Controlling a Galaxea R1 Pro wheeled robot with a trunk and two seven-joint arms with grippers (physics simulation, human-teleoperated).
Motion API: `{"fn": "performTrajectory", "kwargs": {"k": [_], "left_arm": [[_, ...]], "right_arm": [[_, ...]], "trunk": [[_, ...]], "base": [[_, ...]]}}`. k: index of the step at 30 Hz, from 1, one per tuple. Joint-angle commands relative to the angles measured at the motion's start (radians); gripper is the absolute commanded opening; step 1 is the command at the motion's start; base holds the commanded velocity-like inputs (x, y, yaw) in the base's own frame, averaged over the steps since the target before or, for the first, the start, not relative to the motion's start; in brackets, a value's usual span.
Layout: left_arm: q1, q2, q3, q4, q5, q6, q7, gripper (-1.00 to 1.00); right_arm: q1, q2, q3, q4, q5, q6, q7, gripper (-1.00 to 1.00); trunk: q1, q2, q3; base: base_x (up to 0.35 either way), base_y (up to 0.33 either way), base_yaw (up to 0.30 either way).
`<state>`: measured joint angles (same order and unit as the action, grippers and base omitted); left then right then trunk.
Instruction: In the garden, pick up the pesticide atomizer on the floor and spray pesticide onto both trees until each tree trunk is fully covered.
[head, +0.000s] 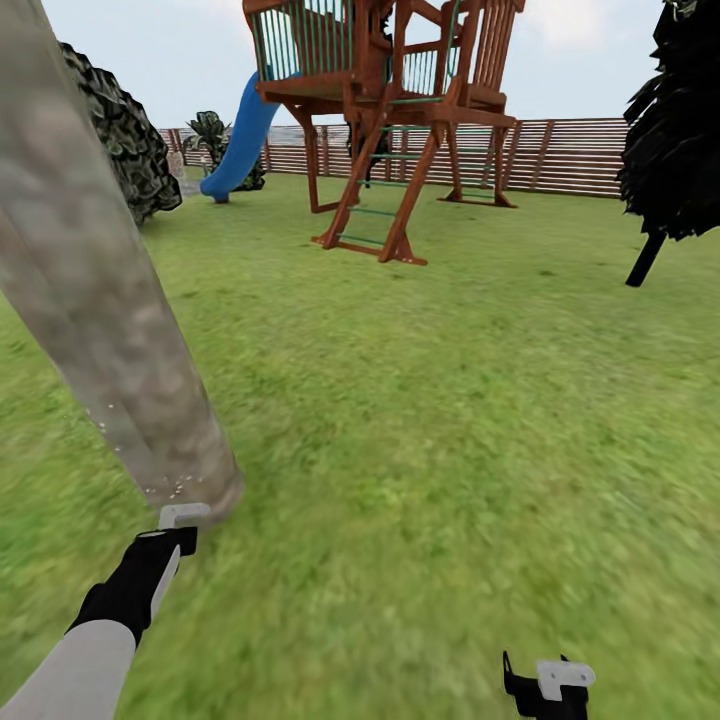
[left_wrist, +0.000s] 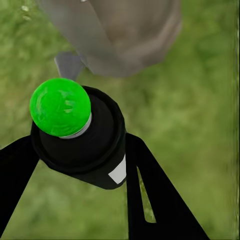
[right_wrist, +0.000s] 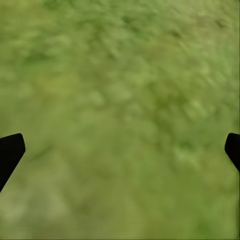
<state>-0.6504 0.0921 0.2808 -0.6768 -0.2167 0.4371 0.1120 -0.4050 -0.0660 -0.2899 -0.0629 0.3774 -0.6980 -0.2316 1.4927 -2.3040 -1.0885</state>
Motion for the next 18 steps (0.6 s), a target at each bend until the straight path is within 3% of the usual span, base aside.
{"fn": "performTrajectory", "kwargs": {"k": [1, 18], "left_arm": [[0.0, 0.0, 0.0, 0.0, 0.0, 0.0, 0.0, -1.0], [0.0, 0.0, 0.001, -0.001, -0.001, -0.001, 0.0, -1.0]], "right_arm": [[0.0, 0.0, 0.0, 0.0, 0.0, 0.0, 0.0, 1.0], [0.0, 0.0, 0.0, 0.0, 0.001, 0.0, 0.0, 1.0]], "trunk": [[0.0, 0.0, 0.0], [0.0, 0.0, 0.0]], "base": [[0.184, -0.222, 0.0], [0.168, -0.231, 0.259]]}}
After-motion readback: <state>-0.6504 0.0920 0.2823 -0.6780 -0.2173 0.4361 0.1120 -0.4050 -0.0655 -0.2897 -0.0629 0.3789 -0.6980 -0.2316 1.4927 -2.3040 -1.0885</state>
